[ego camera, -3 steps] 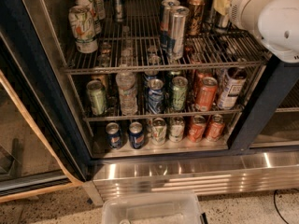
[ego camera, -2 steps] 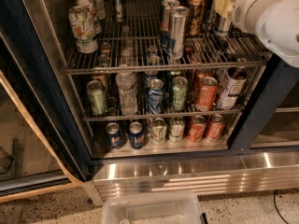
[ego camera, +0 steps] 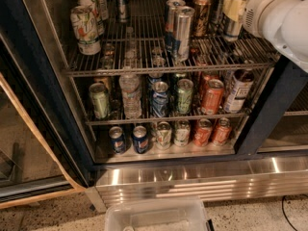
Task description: Pick redbull can from top shelf of fridge
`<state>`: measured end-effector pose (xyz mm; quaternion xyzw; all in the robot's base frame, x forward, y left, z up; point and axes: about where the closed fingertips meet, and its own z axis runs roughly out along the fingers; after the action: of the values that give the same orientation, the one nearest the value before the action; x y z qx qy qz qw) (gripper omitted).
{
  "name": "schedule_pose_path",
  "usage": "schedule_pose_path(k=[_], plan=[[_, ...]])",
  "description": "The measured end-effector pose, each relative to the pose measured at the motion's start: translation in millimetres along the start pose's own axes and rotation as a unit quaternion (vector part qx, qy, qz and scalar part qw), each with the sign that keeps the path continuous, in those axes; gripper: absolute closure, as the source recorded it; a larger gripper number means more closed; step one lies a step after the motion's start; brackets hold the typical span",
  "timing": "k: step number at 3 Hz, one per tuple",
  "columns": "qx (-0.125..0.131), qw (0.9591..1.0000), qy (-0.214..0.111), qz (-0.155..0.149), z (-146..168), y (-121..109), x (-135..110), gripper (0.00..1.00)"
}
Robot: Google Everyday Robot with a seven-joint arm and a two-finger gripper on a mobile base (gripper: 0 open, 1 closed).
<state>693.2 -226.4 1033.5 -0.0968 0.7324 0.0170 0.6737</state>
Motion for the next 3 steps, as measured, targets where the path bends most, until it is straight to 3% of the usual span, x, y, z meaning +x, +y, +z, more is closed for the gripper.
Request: schedule_pose_path(k=[3], plan=[[-0.028, 0.9991, 0.026, 0.017, -39, 23, 12, 1.0]])
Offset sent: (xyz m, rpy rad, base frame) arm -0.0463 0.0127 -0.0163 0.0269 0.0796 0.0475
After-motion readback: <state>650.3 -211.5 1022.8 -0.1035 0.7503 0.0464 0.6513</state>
